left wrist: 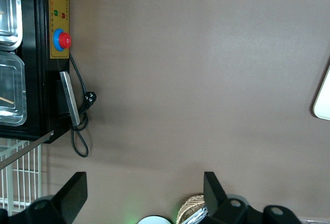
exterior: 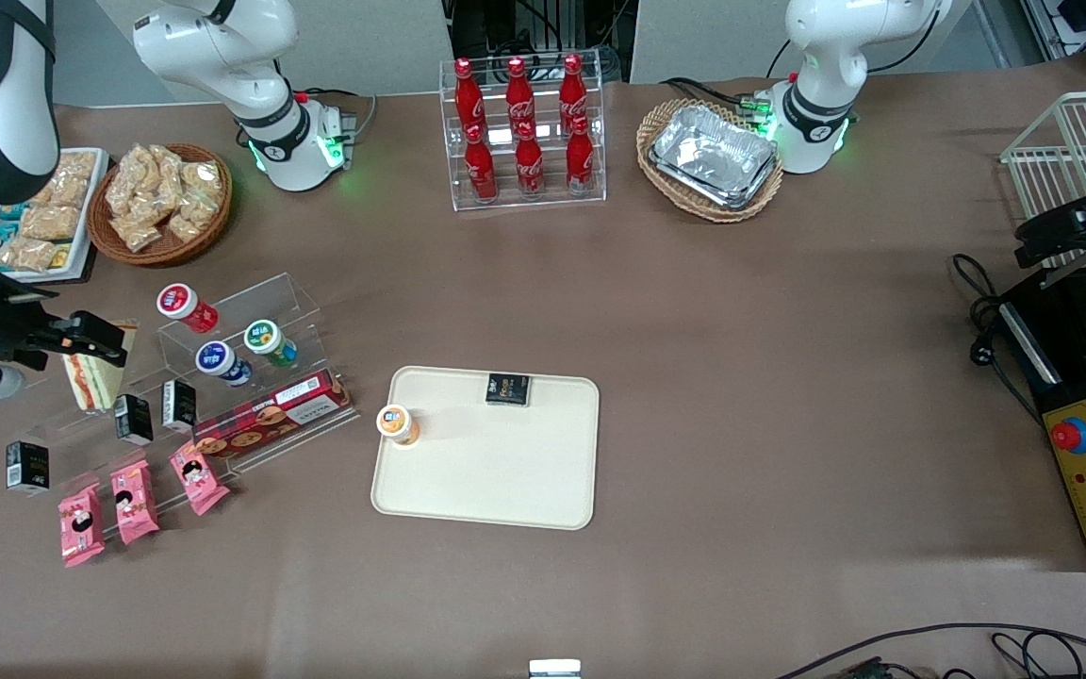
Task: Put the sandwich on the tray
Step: 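Move the right gripper down over the wrapped sandwich by the display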
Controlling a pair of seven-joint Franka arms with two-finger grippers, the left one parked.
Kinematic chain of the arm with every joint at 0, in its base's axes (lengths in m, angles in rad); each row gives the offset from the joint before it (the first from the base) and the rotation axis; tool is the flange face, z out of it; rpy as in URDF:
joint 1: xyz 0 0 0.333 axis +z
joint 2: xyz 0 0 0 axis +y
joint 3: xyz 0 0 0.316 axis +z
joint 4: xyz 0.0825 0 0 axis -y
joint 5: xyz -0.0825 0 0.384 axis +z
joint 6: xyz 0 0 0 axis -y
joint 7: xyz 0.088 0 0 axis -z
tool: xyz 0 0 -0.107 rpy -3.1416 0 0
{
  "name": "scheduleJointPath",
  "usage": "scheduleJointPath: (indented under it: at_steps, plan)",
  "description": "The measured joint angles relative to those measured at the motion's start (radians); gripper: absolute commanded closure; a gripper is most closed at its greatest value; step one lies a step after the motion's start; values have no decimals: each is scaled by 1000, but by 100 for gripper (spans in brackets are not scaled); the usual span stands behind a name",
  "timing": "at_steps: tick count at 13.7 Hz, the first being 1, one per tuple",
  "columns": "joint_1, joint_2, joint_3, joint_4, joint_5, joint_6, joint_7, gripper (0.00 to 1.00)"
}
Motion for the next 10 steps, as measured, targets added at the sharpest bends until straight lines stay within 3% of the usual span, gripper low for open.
scheduleJointPath:
  at_steps: [7,10]
  plan:
    - [-2,-30,-34,7,0,0,1,0]
    - [-4,-37,-87,7,0,0,-1,0]
